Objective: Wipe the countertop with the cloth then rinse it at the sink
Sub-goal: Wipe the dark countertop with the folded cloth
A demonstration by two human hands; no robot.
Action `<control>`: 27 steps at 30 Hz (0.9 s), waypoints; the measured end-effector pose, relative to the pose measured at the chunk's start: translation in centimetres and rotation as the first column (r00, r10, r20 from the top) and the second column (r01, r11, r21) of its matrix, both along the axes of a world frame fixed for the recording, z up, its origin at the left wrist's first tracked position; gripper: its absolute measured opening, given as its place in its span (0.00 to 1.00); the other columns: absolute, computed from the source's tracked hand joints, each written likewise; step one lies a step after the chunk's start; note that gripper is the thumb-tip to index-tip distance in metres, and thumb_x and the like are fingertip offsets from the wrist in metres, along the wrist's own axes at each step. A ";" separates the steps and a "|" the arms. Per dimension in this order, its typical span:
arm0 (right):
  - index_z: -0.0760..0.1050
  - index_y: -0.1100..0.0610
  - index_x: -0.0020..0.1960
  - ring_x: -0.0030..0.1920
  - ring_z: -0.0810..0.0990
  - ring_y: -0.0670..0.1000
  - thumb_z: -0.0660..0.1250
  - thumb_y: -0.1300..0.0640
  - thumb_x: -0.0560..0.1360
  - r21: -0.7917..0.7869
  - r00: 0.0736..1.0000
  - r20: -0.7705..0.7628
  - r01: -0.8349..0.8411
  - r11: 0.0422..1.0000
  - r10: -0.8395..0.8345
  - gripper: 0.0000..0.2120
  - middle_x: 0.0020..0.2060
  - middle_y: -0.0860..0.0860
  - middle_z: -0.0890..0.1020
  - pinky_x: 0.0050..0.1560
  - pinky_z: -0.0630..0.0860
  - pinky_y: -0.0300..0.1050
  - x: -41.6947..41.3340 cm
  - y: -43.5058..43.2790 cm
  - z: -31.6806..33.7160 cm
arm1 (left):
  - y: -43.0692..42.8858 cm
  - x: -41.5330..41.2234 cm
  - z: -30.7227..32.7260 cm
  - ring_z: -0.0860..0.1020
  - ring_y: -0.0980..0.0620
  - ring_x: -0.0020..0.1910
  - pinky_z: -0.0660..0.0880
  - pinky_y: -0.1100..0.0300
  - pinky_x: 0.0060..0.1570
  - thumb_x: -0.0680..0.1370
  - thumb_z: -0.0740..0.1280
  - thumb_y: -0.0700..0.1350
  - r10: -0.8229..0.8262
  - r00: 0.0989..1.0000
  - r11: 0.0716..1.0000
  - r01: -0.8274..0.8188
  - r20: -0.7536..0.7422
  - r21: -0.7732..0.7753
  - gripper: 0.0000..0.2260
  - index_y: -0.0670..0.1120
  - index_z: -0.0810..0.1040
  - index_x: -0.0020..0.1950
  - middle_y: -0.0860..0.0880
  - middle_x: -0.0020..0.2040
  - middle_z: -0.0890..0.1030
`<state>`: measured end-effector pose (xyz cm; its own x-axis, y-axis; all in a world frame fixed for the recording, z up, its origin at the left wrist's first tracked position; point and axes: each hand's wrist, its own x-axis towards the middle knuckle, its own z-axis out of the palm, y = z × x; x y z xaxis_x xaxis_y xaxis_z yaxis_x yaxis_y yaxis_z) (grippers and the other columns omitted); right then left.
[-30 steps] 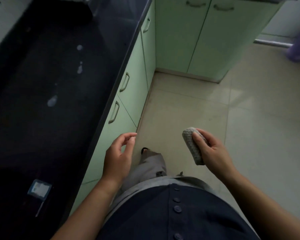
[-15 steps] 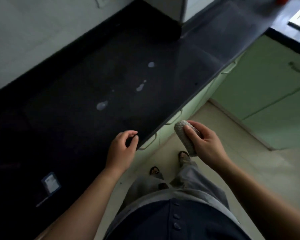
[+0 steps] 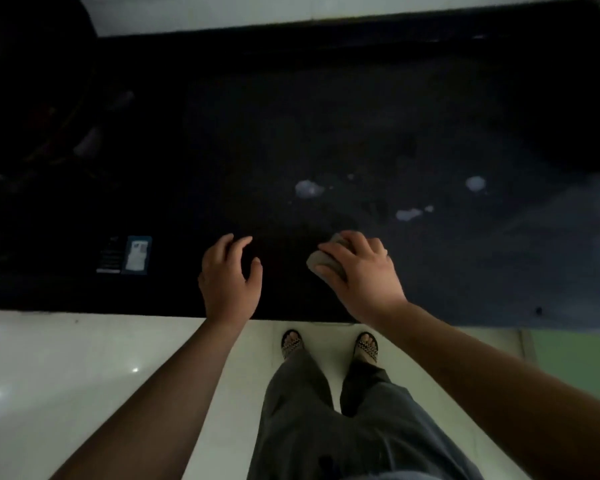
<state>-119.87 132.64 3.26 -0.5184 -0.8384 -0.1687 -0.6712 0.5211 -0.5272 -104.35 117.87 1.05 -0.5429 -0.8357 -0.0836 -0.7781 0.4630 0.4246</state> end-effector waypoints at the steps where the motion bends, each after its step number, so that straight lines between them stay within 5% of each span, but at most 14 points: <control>1: 0.69 0.45 0.66 0.61 0.66 0.58 0.58 0.42 0.77 0.014 0.998 -0.052 -0.045 0.999 0.045 0.19 0.65 0.50 0.68 0.58 0.67 0.57 0.5 -0.7 -0.6 | -0.2 0.2 -0.6 0.65 0.42 0.69 0.66 0.42 0.63 0.77 0.64 0.47 -0.007 1.000 0.999 0.008 0.019 -0.041 0.17 0.48 0.74 0.65 0.44 0.70 0.70; 4: 0.69 0.46 0.65 0.61 0.65 0.60 0.57 0.43 0.77 0.024 0.979 -0.170 -0.106 0.994 0.109 0.18 0.66 0.52 0.67 0.57 0.66 0.59 0.4 -2.9 -2.2 | -1.8 0.9 -1.9 0.63 0.42 0.71 0.63 0.41 0.65 0.77 0.60 0.52 -0.036 0.996 0.992 0.045 0.085 -0.116 0.20 0.50 0.71 0.69 0.45 0.72 0.67; 10: 0.69 0.49 0.64 0.62 0.64 0.61 0.57 0.43 0.77 0.020 0.971 -0.213 0.111 0.994 -0.104 0.18 0.67 0.53 0.66 0.57 0.65 0.61 -2.6 -10.1 -3.3 | -3.2 1.2 -3.4 0.61 0.46 0.71 0.61 0.43 0.67 0.75 0.56 0.56 -0.021 0.993 0.985 0.041 0.118 -0.170 0.23 0.55 0.67 0.70 0.48 0.72 0.66; 16: 0.73 0.49 0.58 0.58 0.68 0.60 0.58 0.42 0.76 -0.004 0.962 -0.267 -0.055 0.998 0.052 0.16 0.62 0.53 0.71 0.52 0.70 0.60 -0.6 -4.5 -3.2 | -3.3 1.3 -3.5 0.63 0.46 0.70 0.62 0.44 0.66 0.75 0.58 0.56 -0.023 0.995 0.982 0.041 0.100 -0.184 0.23 0.54 0.69 0.69 0.47 0.72 0.67; 22: 0.71 0.49 0.61 0.61 0.64 0.60 0.57 0.43 0.77 -0.006 0.915 -0.204 0.354 0.935 -0.348 0.16 0.65 0.53 0.68 0.58 0.63 0.61 -4.4 -12.7 -3.6 | -3.5 1.4 -3.5 0.64 0.45 0.70 0.62 0.43 0.66 0.76 0.57 0.58 -0.031 0.995 0.986 0.047 0.095 -0.163 0.22 0.54 0.69 0.69 0.47 0.71 0.68; 27: 0.70 0.47 0.58 0.60 0.67 0.59 0.55 0.40 0.76 -0.013 0.951 -0.306 0.026 1.000 -0.029 0.16 0.62 0.51 0.69 0.52 0.68 0.61 -0.5 -13.3 -3.9 | -3.6 1.5 -3.6 0.64 0.45 0.70 0.63 0.43 0.66 0.76 0.56 0.59 -0.040 0.995 0.984 0.055 0.090 -0.172 0.22 0.54 0.69 0.69 0.47 0.71 0.68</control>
<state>-120.37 119.31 -0.67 -0.5670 -0.8237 0.0095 -0.7865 0.5380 -0.3032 -102.86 114.29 -2.58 -0.5794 -0.8150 0.0128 -0.7836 0.5612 0.2665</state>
